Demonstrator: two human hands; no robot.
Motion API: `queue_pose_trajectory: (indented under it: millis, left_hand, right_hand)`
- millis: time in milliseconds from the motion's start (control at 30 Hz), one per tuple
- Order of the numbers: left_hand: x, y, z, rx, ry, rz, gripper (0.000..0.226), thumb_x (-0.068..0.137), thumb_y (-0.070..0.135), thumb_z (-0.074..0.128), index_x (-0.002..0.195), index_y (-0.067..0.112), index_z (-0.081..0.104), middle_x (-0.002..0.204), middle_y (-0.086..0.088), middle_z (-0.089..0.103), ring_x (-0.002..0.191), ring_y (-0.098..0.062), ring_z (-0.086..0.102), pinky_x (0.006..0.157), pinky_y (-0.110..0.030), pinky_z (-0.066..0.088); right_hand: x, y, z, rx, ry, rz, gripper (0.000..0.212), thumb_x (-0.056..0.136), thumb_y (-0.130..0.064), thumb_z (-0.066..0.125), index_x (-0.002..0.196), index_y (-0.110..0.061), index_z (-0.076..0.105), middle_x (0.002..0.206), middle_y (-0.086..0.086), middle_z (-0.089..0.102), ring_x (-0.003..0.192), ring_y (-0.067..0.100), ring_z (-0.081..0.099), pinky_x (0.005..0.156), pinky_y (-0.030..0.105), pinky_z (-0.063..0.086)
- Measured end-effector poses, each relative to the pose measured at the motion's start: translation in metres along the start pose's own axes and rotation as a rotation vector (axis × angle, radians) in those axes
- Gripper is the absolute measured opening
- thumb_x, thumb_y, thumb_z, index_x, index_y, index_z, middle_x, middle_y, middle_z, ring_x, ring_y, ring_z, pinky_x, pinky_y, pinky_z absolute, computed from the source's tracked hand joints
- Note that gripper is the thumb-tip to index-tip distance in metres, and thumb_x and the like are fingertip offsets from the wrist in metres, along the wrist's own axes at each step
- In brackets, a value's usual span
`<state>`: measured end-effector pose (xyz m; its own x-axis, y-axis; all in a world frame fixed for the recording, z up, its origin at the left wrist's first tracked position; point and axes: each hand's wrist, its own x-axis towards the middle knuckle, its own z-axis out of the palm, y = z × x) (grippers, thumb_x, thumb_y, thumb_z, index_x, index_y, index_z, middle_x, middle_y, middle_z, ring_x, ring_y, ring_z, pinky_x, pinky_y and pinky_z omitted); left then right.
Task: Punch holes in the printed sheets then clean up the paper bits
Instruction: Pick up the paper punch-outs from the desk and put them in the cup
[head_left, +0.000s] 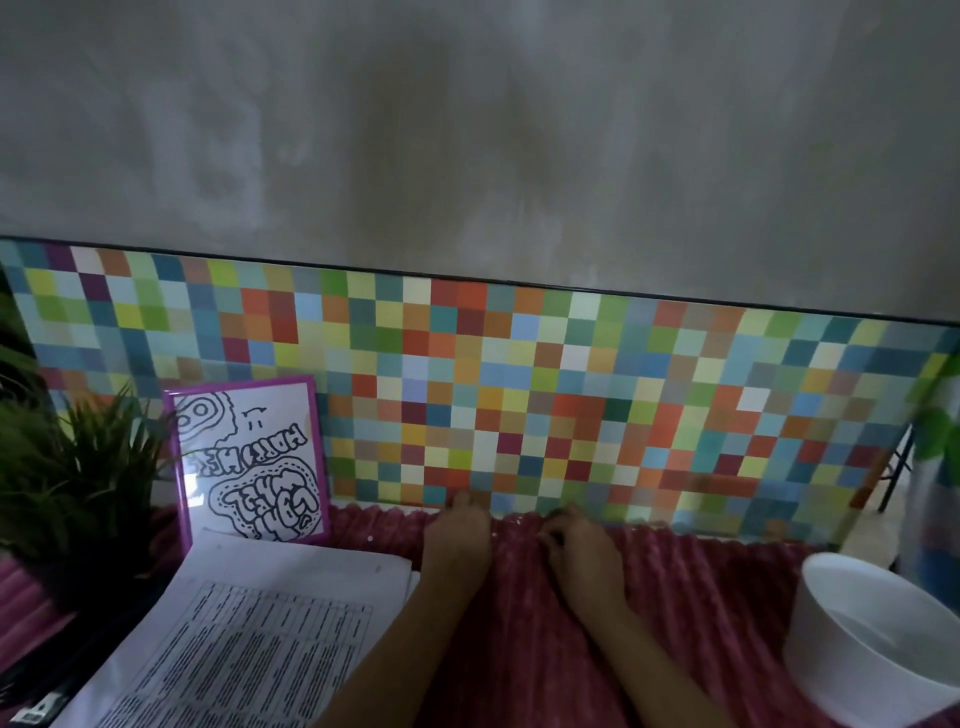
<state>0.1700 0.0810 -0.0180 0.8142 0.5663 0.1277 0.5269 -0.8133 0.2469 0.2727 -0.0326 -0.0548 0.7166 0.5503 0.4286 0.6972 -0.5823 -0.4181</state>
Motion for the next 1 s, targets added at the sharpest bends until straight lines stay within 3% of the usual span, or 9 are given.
queue_pose_trajectory:
  millis: [167,300,400,467,633,733,833,933,1000]
  left_hand:
    - [-0.002,-0.001,-0.008,0.042,-0.004,0.023,0.03,0.104,0.012,0.037,0.13,0.005,0.051,0.139,-0.013,0.046,0.12,-0.023,0.055,0.103,-0.032,0.045]
    - [-0.004,0.009,-0.021,-0.061,0.019,-0.032,0.027,0.1,0.003,0.041,0.123,0.008,0.054,0.13,-0.01,0.051,0.108,-0.023,0.061,0.094,-0.032,0.052]
    - [-0.012,0.046,-0.033,-0.152,0.261,0.141,0.024,0.098,0.004,0.045,0.117,0.011,0.056,0.125,-0.004,0.049,0.096,-0.021,0.061,0.082,-0.031,0.053]
    - [-0.022,0.092,-0.044,-0.347,0.361,0.332,0.018,0.1,0.013,0.046,0.108,0.009,0.062,0.116,-0.001,0.052,0.095,-0.018,0.058,0.081,-0.03,0.048]
    - [-0.046,0.208,-0.048,-0.674,0.201,0.67,0.014,0.084,0.015,0.067,0.073,0.007,0.069,0.082,-0.01,0.064,0.077,-0.023,0.062,0.071,-0.036,0.05]
    - [-0.058,0.248,-0.035,-0.662,0.11,0.646,0.013,0.08,0.019,0.072,0.069,0.01,0.072,0.082,-0.005,0.069,0.08,-0.019,0.062,0.07,-0.035,0.05]
    - [-0.056,0.267,-0.021,-0.511,0.046,0.602,0.016,0.083,0.014,0.065,0.071,0.009,0.074,0.085,-0.006,0.071,0.084,-0.024,0.065,0.076,-0.04,0.052]
    - [-0.054,0.271,-0.015,-0.45,-0.033,0.593,0.016,0.079,0.003,0.057,0.064,0.0,0.059,0.072,-0.01,0.057,0.089,-0.038,0.061,0.083,-0.053,0.048]
    - [-0.055,0.272,-0.015,-0.448,-0.008,0.568,0.017,0.076,0.001,0.057,0.061,-0.001,0.05,0.061,-0.001,0.041,0.087,-0.039,0.059,0.082,-0.049,0.045]
  right_hand:
    - [0.003,-0.012,-0.014,-0.072,-0.059,0.025,0.015,0.09,0.002,0.054,0.092,-0.008,0.065,0.107,0.004,0.058,0.078,0.017,0.061,0.067,0.029,0.054]
    - [0.012,-0.004,-0.074,0.111,0.055,0.111,0.01,0.093,-0.002,0.053,0.088,-0.007,0.061,0.096,0.006,0.055,0.077,0.016,0.05,0.064,0.022,0.034]
    - [0.02,0.014,-0.149,0.164,0.101,0.127,0.02,0.094,-0.011,0.057,0.077,-0.002,0.062,0.082,0.013,0.06,0.076,0.025,0.057,0.061,0.029,0.03]
    - [0.017,0.035,-0.205,0.11,0.037,0.125,0.023,0.091,-0.009,0.062,0.072,0.002,0.065,0.073,0.018,0.062,0.07,0.024,0.055,0.059,0.031,0.03]
    - [-0.017,0.094,-0.294,-0.102,-0.22,0.254,0.041,0.086,-0.007,0.068,0.048,-0.015,0.058,0.05,-0.001,0.053,0.048,0.006,0.046,0.044,0.013,0.032]
    - [-0.034,0.112,-0.302,-0.159,-0.251,0.313,0.017,0.087,-0.008,0.066,0.075,0.002,0.074,0.064,0.006,0.061,0.058,0.012,0.052,0.047,0.014,0.034]
    - [-0.049,0.115,-0.303,-0.168,-0.329,0.327,0.017,0.091,-0.004,0.06,0.097,0.003,0.074,0.083,0.009,0.065,0.057,0.006,0.052,0.041,0.009,0.035]
    - [-0.054,0.124,-0.297,-0.084,-0.311,0.364,0.016,0.086,0.002,0.064,0.097,0.001,0.075,0.081,0.005,0.065,0.044,-0.004,0.051,0.04,0.007,0.035]
    - [-0.053,0.128,-0.292,-0.073,-0.245,0.383,0.011,0.076,-0.003,0.077,0.087,-0.005,0.077,0.08,0.004,0.07,0.055,-0.001,0.055,0.045,0.01,0.036]
